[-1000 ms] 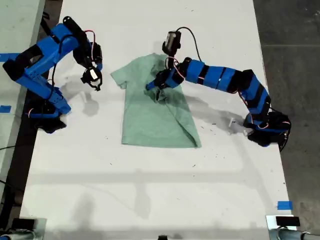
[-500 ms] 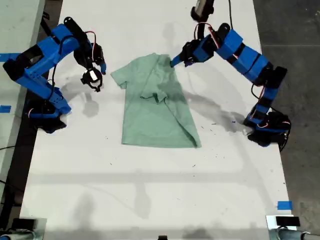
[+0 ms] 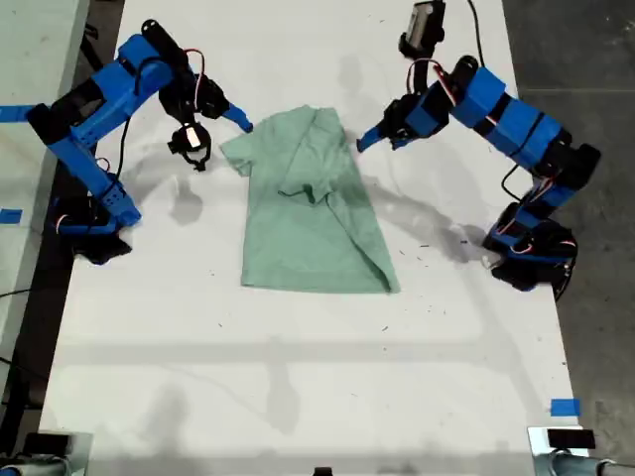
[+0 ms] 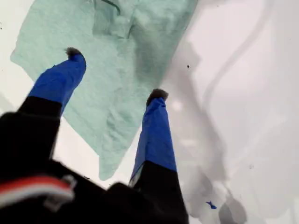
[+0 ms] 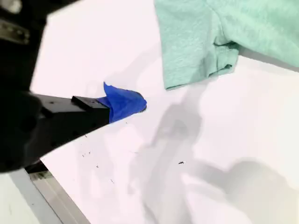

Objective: Fold tshirt

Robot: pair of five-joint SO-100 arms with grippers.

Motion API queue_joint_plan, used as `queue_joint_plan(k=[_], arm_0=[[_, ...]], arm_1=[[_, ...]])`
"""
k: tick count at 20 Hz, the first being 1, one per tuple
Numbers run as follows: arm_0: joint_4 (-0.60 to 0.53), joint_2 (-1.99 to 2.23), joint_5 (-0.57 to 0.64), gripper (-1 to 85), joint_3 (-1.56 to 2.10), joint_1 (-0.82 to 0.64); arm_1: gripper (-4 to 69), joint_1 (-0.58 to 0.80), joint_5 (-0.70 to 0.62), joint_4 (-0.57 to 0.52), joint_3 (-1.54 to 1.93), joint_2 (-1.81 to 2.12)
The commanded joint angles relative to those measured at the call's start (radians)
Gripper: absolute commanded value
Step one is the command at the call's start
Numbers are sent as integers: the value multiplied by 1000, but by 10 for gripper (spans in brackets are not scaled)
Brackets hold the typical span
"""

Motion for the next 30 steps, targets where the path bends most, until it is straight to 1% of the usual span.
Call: queue_joint_plan(k=[1, 5, 7, 10, 12, 13, 14, 15, 16, 25, 27, 30], arm_0=[[-6, -63, 49, 372, -86, -44], [-101, -215, 123, 378, -74, -84], [-172, -319, 160, 377, -69, -109], [-265, -472, 183, 372, -74, -133], [-285, -561, 186, 358, -103, -144], [-284, -598, 186, 335, -124, -144], [-276, -630, 186, 287, -152, -141], [-259, -658, 181, 165, -181, -140], [-244, -678, 184, 1, -213, -138], [-120, -575, 175, 0, -331, -100], [-78, -529, 170, 0, -376, -84], [-49, -439, 170, 0, -445, -46]], arm_1=[[255, -15, 12, 3, 18, 115], [255, -28, 18, 11, 64, 186], [253, -37, 25, 17, 80, 218], [251, -48, 32, 26, 100, 261], [251, -49, 34, 28, 120, 295], [251, -49, 35, 29, 132, 308], [250, -48, 37, 29, 143, 319], [250, -44, 37, 29, 150, 327], [249, -41, 37, 28, 158, 331], [233, -28, 35, -5, 206, 336], [235, -26, 37, -8, 213, 341], [234, -23, 38, -8, 221, 350]])
